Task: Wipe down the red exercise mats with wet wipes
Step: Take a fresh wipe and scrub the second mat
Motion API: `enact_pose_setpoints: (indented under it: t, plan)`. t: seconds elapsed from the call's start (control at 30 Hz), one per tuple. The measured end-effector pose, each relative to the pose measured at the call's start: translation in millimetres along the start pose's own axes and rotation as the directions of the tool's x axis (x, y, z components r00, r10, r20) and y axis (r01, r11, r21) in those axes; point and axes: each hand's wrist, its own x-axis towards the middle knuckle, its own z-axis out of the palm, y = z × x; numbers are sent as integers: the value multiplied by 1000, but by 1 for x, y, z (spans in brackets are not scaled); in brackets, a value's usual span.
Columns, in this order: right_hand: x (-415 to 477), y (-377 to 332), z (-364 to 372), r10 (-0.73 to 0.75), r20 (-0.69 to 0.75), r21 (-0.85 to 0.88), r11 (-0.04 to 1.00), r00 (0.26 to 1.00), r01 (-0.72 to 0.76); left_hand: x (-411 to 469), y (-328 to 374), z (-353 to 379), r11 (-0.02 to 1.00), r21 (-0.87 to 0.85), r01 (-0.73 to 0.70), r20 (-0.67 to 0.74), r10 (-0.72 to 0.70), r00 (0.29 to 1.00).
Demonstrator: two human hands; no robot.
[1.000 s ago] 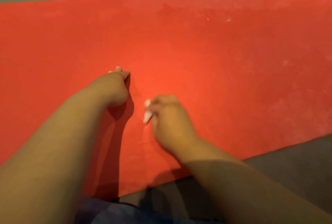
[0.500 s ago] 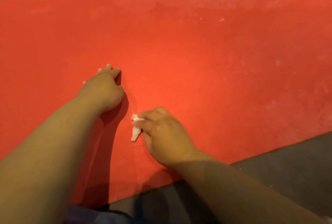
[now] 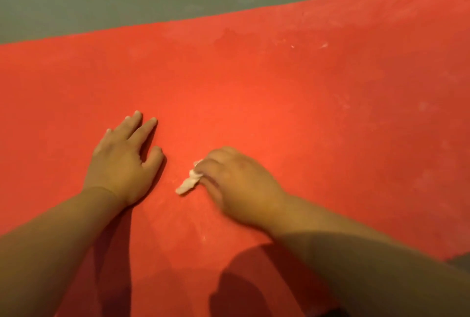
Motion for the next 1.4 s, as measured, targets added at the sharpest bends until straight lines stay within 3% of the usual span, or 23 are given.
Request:
enact_pose_setpoints:
  t: [0.03,0.1,0.17,0.2,0.23,0.27,0.33,0.37,0.43,0.5,0.57,0.63,0.7,0.77,0.87,0.93,1.0,1.07,1.13,1.2,1.27,1.33,1.4]
  plan:
    - [7,21,-7,18,-33,-42,999,999,-20,1,-1,0,1000,8,6,-3,-6,1000]
    - [18,70,-31,284,-187,-131,942,940,-310,3,-2,2,1000,25,12,-1,-12,1000]
    - [22,114,-55,596,-356,-48,757,720,-651,5,-3,3,999,43,12,0,-12,1000]
    - [26,120,-58,698,-390,40,665,601,-746,6,-4,4,999,51,11,3,-11,1000]
    - [32,113,-55,726,-379,51,636,574,-770,7,-5,4,998,59,10,6,-10,1000]
    - [39,97,-45,677,-340,-4,693,652,-721,9,-6,4,998,65,8,6,-8,1000]
    - [46,45,-19,450,-214,-51,881,867,-470,9,-8,5,997,73,6,-2,-6,1000]
    - [46,18,-10,322,-150,-12,945,935,-327,10,-8,6,997,74,3,-5,-3,1000]
    - [40,-3,0,139,-2,47,989,990,-139,11,-10,7,998,69,3,-11,-2,1000]
    - [41,22,-13,155,37,-12,988,987,-155,12,-11,7,998,62,-1,-14,2,1000]
    - [40,67,-37,339,-109,-83,934,935,-348,12,-11,7,998,65,-3,-11,3,1000]
    - [36,110,-64,576,-293,-66,784,763,-617,13,-12,8,998,67,5,-15,-4,1000]
    - [39,126,-71,708,-340,-27,650,619,-759,15,-13,8,998,60,10,-23,-9,1000]
    - [53,102,-55,666,-309,-71,696,679,-715,17,-13,8,998,54,14,-30,-12,999]
    - [66,31,-13,379,-206,-16,921,902,-390,20,-12,7,999,40,33,-48,-31,998]
    - [64,6,2,222,-123,18,975,967,-221,22,-13,7,998,30,52,-53,-51,997]
    - [63,27,-9,187,-51,-34,981,981,-188,23,-15,7,997,22,76,-59,-75,995]
    - [65,71,-31,322,-119,-104,937,939,-334,24,-15,8,996,15,93,-62,-91,994]
    - [60,115,-54,526,-285,-143,803,801,-578,25,-14,8,995,13,99,-56,-98,994]
    - [60,126,-60,645,-343,-140,684,683,-716,26,-14,8,995,10,102,-52,-101,994]
    - [65,98,-47,584,-358,-195,716,728,-670,27,-14,6,995,11,101,-40,-101,994]
    - [69,54,-28,430,-347,-132,857,833,-498,27,-14,5,995,10,102,-36,-102,994]
    - [64,16,-10,269,-192,-69,956,944,-286,26,-14,4,995,10,102,-34,-102,994]
